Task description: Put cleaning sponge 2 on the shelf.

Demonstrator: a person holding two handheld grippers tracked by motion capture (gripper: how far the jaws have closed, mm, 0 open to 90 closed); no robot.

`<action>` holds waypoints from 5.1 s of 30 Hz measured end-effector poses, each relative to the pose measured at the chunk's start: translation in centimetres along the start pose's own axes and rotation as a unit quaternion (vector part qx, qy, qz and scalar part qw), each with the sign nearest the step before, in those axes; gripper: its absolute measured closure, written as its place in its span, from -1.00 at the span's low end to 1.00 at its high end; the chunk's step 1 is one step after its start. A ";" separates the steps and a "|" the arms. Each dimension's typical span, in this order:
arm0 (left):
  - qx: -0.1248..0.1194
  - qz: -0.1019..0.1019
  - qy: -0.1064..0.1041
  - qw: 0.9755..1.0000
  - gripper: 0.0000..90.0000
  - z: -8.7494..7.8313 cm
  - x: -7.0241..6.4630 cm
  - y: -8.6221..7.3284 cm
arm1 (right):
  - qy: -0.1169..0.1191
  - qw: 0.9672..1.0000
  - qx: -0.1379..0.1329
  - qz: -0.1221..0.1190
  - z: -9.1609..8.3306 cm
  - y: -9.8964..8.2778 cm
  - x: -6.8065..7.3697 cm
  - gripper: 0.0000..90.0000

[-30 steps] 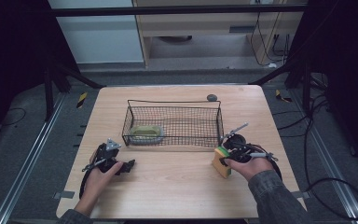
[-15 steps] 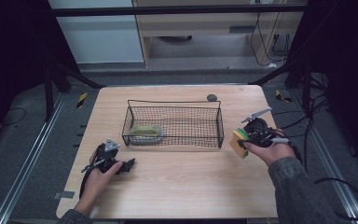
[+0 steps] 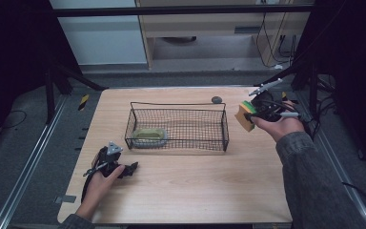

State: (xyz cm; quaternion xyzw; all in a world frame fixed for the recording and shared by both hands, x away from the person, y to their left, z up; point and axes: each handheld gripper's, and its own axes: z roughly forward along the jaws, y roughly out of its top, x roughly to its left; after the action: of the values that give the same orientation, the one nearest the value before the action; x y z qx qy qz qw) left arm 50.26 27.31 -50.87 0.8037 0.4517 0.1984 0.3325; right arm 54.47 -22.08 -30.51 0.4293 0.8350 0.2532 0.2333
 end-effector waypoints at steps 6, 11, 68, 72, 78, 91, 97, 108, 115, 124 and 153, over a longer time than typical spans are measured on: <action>0.001 0.000 0.000 1.000 -1.00 0.0 0.0 0.0 | 0.002 1.000 -0.019 -0.009 0.1 2.0 0.2 0.44; 0.001 0.001 0.000 1.000 -1.00 0.0 0.0 0.0 | 0.010 1.000 -0.025 -0.014 0.8 3.5 0.5 0.44; 0.002 0.001 0.001 1.000 -1.00 0.0 0.1 0.1 | 0.062 0.998 0.005 -0.028 9.9 3.6 3.0 0.44; 0.002 0.001 0.000 1.000 -1.00 0.0 0.1 0.1 | 0.064 0.998 0.007 -0.025 10.4 3.3 2.9 0.44; 0.002 0.001 0.000 1.000 -1.00 0.0 0.1 0.1 | 0.061 0.998 0.012 -0.024 11.1 3.2 2.8 0.44; 0.001 0.001 0.000 1.000 -1.00 0.1 0.1 0.1 | 0.060 0.997 0.029 -0.025 12.9 2.7 3.2 0.44; 0.001 0.001 0.000 1.000 -1.00 0.1 0.1 0.1 | 0.056 0.997 0.036 -0.027 13.6 2.6 3.3 0.44; 0.001 0.001 0.000 1.000 -1.00 0.1 0.1 0.1 | 0.056 0.997 0.041 -0.027 14.3 2.4 3.5 0.43; 0.001 0.002 0.000 1.000 -1.00 0.1 0.1 0.1 | 0.055 0.997 0.044 -0.027 14.5 2.4 3.6 0.43; 0.001 0.001 0.000 1.000 -1.00 0.1 0.1 0.1 | 0.054 0.997 0.048 -0.025 14.8 2.4 3.6 0.43; 0.001 0.002 0.000 1.000 -1.00 0.1 0.1 0.1 | 0.051 0.997 0.045 -0.024 13.9 2.5 3.6 0.29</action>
State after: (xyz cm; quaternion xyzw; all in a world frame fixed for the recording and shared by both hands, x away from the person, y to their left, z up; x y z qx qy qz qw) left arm 50.43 27.34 -50.86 0.8049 0.4505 0.1982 0.3315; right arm 62.53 -14.71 -40.12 0.4061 0.8662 0.2314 0.1770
